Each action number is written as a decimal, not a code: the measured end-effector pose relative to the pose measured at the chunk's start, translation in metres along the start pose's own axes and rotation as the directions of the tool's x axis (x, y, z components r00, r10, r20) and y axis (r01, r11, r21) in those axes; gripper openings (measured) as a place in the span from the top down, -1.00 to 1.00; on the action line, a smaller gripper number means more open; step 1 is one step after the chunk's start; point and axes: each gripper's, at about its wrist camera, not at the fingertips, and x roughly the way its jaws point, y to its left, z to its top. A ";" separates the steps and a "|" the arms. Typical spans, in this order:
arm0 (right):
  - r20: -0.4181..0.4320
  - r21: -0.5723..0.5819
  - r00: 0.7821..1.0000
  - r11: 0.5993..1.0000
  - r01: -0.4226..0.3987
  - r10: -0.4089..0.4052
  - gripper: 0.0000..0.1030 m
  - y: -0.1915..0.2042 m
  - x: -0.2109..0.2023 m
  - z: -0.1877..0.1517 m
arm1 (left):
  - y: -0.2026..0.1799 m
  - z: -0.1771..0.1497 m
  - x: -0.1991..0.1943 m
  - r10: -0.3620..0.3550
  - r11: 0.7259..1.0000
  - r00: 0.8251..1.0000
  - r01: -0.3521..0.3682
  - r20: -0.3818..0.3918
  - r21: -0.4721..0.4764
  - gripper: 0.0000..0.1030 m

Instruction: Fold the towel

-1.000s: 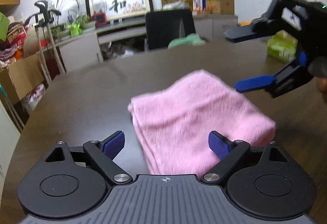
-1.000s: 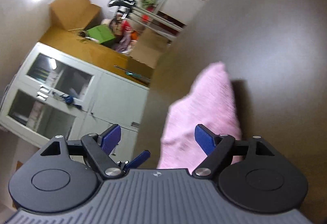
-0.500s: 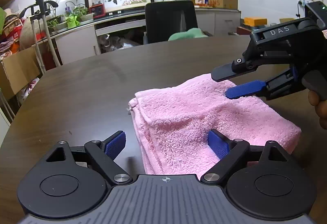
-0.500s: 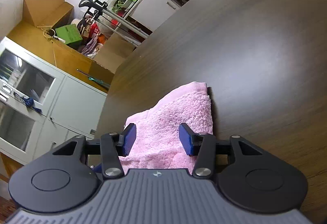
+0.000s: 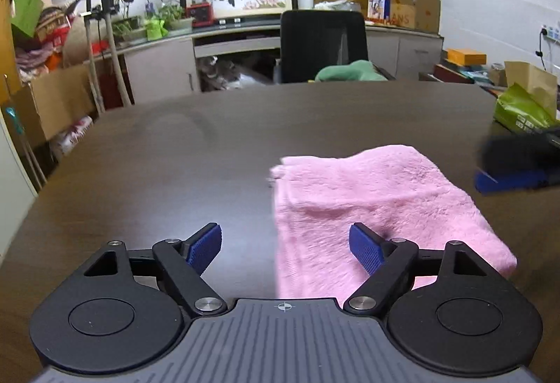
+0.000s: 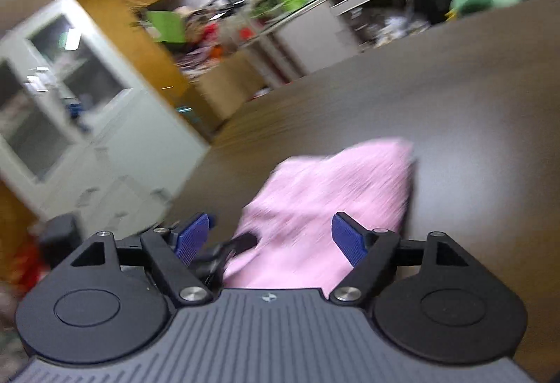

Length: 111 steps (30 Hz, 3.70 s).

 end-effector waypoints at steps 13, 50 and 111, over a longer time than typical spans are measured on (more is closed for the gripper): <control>-0.040 0.072 0.999 0.997 0.025 -0.022 -0.59 -0.016 -0.002 -0.011 | -0.008 -0.020 -0.006 0.049 0.994 0.999 -0.047 -0.015 0.096 -0.64; 0.211 -0.205 0.725 0.696 0.688 -0.655 -0.96 0.034 -0.022 -0.113 | -0.042 -0.070 -0.063 0.071 0.984 0.996 -0.078 -0.053 -0.162 -1.00; 0.189 -0.235 0.681 0.641 0.731 -0.707 -1.00 0.039 -0.017 -0.118 | -0.044 -0.070 -0.058 0.139 0.982 0.985 -0.151 -0.104 -0.116 -1.00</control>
